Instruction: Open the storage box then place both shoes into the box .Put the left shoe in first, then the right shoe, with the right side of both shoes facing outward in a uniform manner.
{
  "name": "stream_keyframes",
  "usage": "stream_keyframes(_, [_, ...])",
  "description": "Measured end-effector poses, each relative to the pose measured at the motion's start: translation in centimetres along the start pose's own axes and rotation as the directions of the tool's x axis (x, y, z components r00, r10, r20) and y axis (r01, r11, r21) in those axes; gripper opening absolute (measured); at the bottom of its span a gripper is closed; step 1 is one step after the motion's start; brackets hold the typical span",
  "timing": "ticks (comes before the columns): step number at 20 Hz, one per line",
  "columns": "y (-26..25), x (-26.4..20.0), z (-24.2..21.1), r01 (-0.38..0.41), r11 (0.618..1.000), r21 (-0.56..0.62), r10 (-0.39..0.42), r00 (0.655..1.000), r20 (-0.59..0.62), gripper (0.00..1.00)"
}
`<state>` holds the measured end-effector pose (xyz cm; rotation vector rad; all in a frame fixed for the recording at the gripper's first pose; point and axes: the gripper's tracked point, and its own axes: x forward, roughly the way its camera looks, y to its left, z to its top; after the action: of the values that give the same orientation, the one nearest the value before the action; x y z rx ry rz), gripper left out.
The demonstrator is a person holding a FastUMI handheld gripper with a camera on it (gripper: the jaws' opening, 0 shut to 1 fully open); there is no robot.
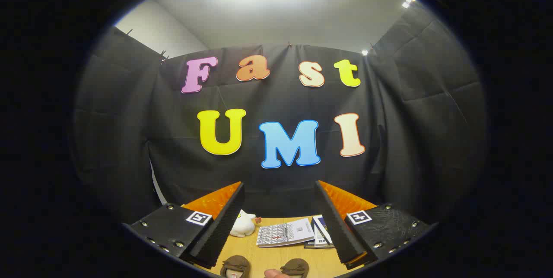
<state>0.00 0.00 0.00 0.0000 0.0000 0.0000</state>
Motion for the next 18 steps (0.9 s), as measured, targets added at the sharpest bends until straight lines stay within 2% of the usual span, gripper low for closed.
stream_keyframes(2, [1.5,-0.9,-0.2,-0.034,0.998,0.044,0.033,0.999,0.004,0.98])
stream_keyframes(4, [1.6,-1.7,0.3,-0.03,0.998,0.056,0.03,1.0,0.01,0.99])
stream_keyframes(12, [3.0,-3.3,-0.1,-0.037,0.999,-0.037,0.037,0.999,0.02,0.99])
stream_keyframes(18, [3.7,-2.7,-1.5,-0.055,0.998,-0.016,0.055,0.998,-0.007,0.99])
